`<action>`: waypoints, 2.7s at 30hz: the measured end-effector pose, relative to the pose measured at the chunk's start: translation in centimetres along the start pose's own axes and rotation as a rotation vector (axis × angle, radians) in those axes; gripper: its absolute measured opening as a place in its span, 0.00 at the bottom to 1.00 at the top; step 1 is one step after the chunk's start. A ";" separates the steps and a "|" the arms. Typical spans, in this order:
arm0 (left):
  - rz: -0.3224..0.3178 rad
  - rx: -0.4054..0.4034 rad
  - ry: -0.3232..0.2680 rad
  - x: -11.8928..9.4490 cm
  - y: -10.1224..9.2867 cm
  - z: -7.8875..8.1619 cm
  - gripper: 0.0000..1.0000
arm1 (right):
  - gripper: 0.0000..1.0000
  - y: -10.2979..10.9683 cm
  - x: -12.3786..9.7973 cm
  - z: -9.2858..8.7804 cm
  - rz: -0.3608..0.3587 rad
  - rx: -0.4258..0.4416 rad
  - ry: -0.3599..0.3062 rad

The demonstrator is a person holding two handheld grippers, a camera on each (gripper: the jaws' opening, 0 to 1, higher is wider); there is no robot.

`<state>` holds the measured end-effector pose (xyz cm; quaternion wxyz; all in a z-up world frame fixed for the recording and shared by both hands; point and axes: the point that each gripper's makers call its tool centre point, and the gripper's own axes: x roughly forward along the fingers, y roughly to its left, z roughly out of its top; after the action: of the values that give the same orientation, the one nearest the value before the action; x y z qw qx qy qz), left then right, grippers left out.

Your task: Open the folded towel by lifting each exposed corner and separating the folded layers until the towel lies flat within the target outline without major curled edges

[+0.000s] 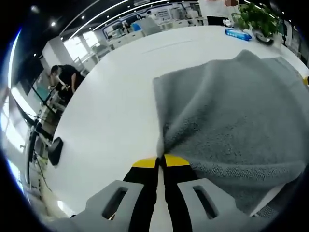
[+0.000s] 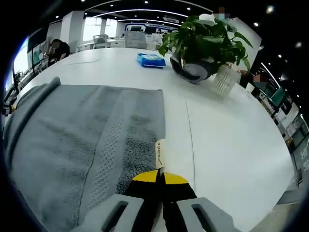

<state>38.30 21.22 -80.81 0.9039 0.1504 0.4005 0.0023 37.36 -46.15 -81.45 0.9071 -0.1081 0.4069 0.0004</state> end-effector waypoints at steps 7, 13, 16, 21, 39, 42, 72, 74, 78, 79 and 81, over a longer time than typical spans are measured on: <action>-0.003 0.011 0.008 -0.2 0.6 0.0 0.03 | 0.00 -1.5 0.3 -0.2 -0.010 -0.010 0.020; -0.012 0.037 0.010 -0.2 0.7 0.0 0.03 | 0.00 -1.5 0.4 -0.2 0.001 -0.016 0.025; -0.015 0.026 0.013 -0.3 0.7 0.0 0.03 | 0.00 -1.5 0.3 -0.3 0.003 -0.011 0.026; -0.002 0.028 0.007 -0.3 0.8 -0.1 0.03 | 0.00 -1.4 0.3 -0.3 -0.009 -0.023 0.028; -0.036 0.116 0.028 2.2 1.8 1.8 0.03 | 0.00 -1.9 2.5 2.0 0.022 -0.084 0.069; -0.042 0.134 0.032 3.0 2.0 2.6 0.03 | 0.00 -1.8 3.0 2.6 0.028 -0.100 0.075; -0.088 -0.135 -0.082 3.4 3.6 7.1 0.13 | 0.07 -2.3 2.8 7.0 0.083 0.004 0.000; -0.117 -0.123 -0.139 1.6 2.6 7.4 0.13 | 0.08 -1.7 0.9 6.7 0.092 -0.029 -0.027; -0.239 -0.126 -0.129 -1.4 -1.2 5.3 0.13 | 0.09 2.2 -1.8 4.2 0.226 -0.050 -0.008; -0.262 -0.106 -0.116 -2.1 -2.3 4.3 0.13 | 0.09 2.6 -2.0 3.7 0.227 -0.053 -0.005; -0.278 -0.096 -0.079 -2.5 -3.4 2.5 0.13 | 0.11 4.0 -2.3 1.9 0.259 -0.031 0.036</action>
<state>38.07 16.99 -78.36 0.9166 0.0500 0.3812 -0.1097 36.88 -41.63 -79.33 0.8902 -0.0685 0.4335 0.1221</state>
